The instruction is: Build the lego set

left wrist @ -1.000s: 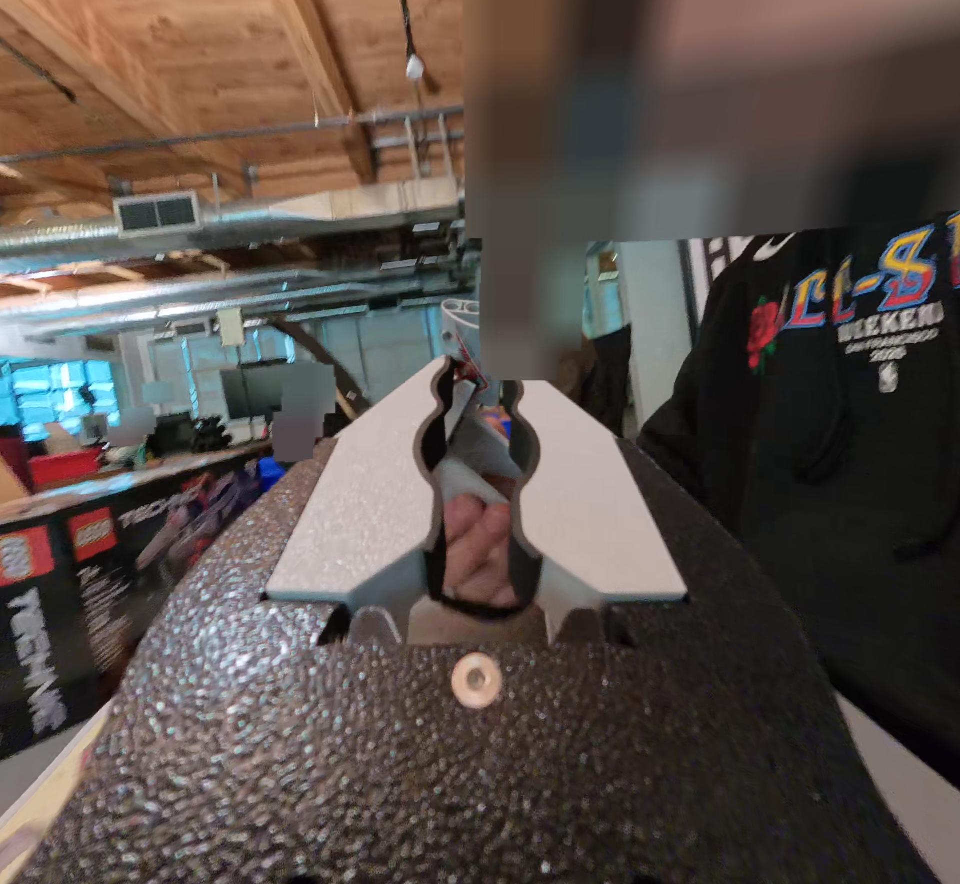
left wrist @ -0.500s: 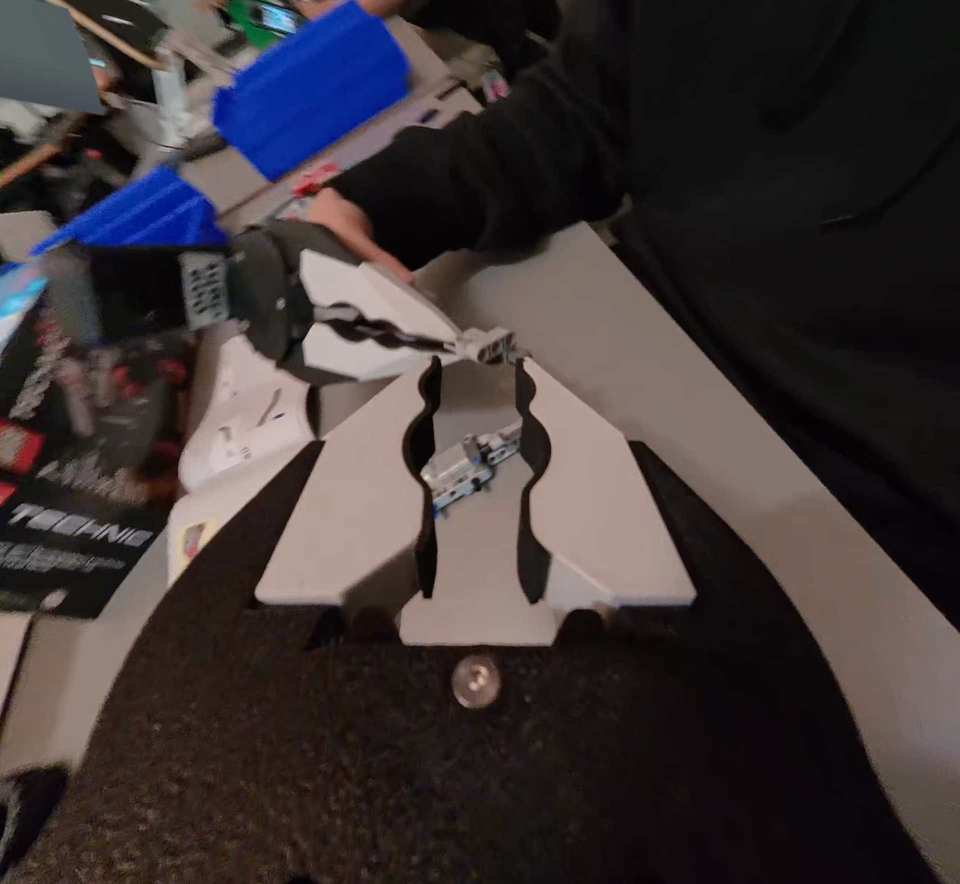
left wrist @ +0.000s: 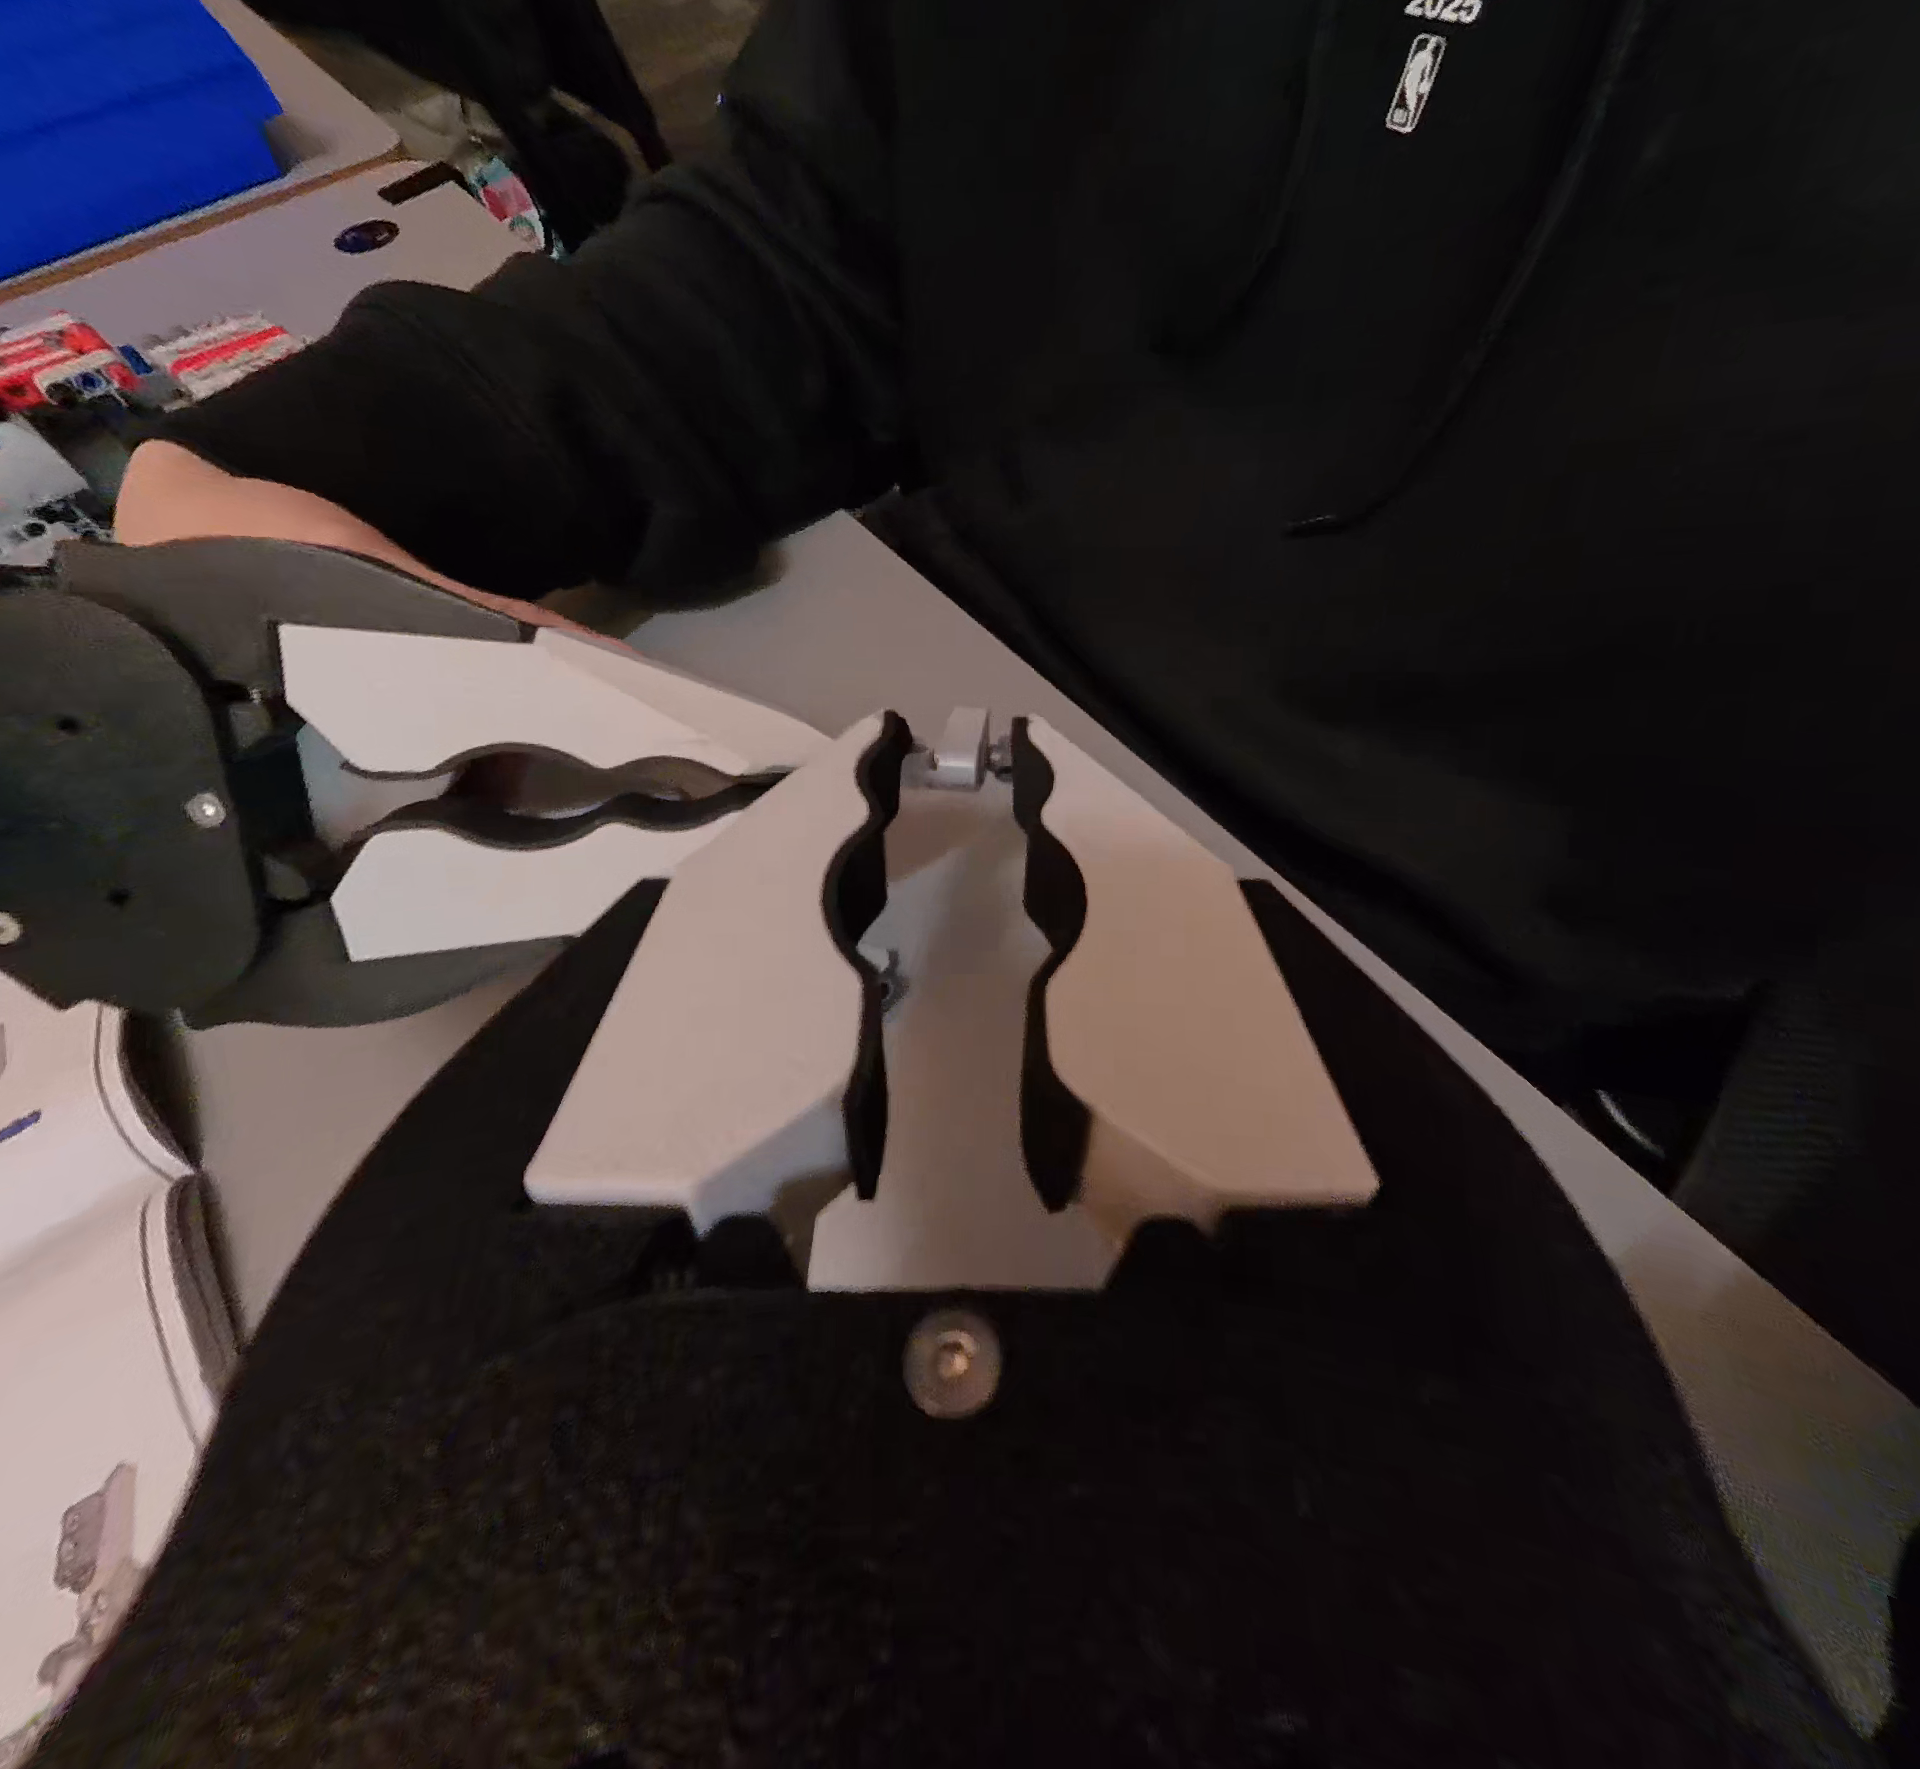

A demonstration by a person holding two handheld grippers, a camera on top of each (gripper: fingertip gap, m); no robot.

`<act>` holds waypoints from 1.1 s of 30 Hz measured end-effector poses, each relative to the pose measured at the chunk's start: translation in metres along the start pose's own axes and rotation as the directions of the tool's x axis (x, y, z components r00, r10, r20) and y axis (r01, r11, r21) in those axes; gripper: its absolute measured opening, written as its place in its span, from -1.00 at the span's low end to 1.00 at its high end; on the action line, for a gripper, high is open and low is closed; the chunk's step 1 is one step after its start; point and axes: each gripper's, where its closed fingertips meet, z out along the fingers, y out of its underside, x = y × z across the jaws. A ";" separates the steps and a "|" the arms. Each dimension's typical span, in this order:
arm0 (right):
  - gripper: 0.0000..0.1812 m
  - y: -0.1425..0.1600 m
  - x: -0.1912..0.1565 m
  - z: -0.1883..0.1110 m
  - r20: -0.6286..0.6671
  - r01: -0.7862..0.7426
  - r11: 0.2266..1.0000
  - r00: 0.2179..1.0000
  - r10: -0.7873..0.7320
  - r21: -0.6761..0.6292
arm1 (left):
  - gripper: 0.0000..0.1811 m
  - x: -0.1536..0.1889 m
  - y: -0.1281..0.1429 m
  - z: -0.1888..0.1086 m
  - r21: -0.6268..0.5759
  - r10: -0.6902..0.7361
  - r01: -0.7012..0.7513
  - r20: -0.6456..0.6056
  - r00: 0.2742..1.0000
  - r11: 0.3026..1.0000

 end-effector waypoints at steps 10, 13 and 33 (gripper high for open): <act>-1.00 -0.001 -0.004 0.004 0.052 0.021 1.000 0.998 -0.021 0.001 | -0.85 -0.001 0.004 0.006 -0.069 0.051 -0.048 0.032 0.998 0.996; -1.00 0.001 -0.002 0.002 0.040 0.038 0.999 0.998 -0.038 -0.001 | -0.86 -0.004 0.009 0.008 -0.109 0.039 -0.032 0.067 0.997 0.994; -0.26 0.008 0.090 -0.060 -0.736 0.227 0.927 0.564 -0.375 -0.299 | -0.86 -0.041 0.121 -0.050 0.014 -0.320 0.438 0.703 0.635 0.899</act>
